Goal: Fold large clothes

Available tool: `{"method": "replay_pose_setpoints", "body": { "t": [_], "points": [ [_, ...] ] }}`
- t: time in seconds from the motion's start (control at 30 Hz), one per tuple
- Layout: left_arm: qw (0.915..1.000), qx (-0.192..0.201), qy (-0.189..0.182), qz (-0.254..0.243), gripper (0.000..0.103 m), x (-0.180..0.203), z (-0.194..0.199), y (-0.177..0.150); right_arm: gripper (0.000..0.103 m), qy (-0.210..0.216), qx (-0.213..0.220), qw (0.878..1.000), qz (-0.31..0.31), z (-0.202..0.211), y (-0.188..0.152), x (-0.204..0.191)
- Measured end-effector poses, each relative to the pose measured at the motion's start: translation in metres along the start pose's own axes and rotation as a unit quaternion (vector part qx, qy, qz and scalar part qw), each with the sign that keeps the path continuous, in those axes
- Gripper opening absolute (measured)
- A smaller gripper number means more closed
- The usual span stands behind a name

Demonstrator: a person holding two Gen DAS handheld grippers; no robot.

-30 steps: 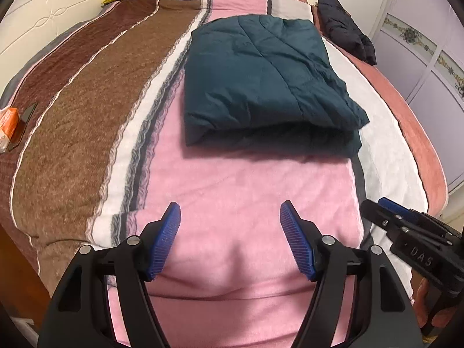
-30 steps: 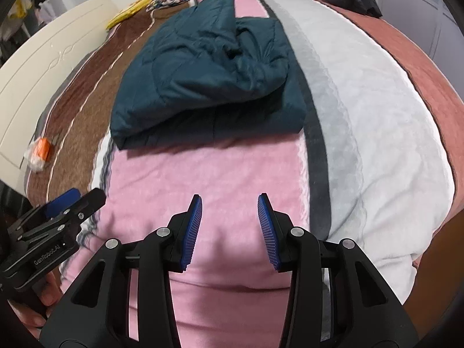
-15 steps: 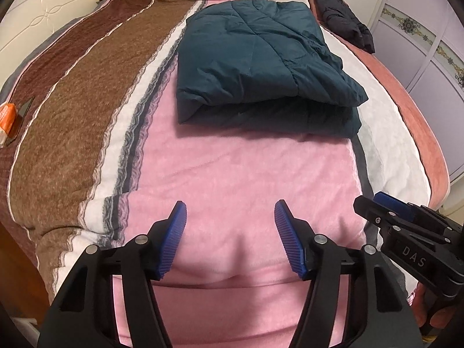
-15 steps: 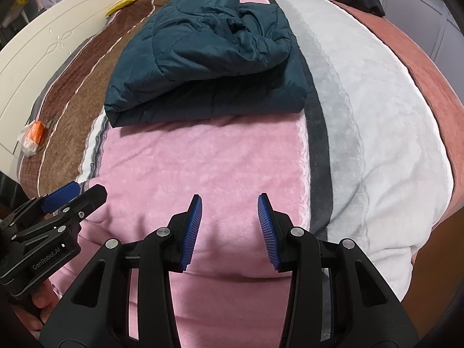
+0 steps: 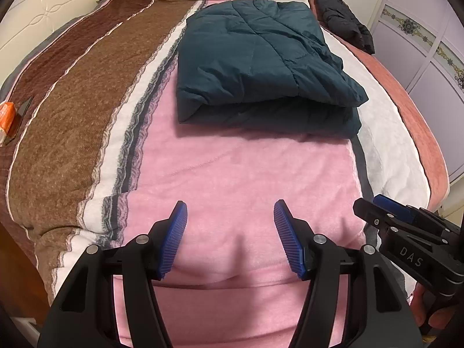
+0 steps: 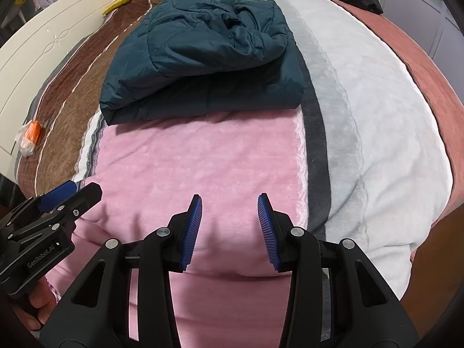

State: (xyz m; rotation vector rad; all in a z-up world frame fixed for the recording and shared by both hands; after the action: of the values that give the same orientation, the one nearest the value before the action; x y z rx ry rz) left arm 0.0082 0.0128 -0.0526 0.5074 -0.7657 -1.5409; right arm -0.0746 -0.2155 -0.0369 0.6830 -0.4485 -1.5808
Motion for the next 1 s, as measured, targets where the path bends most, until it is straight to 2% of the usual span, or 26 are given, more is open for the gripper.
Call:
{"method": "replay_pose_setpoints", "body": {
  "t": [1.0],
  "points": [
    [0.9997, 0.022, 0.003, -0.01, 0.06, 0.003, 0.015, 0.005, 0.041, 0.002, 0.004, 1.0, 0.007, 0.006, 0.001, -0.002]
  ]
}}
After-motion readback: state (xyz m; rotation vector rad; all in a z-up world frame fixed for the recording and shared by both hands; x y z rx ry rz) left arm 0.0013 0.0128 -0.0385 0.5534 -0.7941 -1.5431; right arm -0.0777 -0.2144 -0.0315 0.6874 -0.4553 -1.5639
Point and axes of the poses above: each gripper's, at about its wrist camera, not at the fingertips, and z roughly against the way its jaws point, x to its right, y to its top, the point moved 5 cm from there along -z, roughly the way its jaws point, and after that the axes turned 14 degrees about x, right-handed, at the moved point
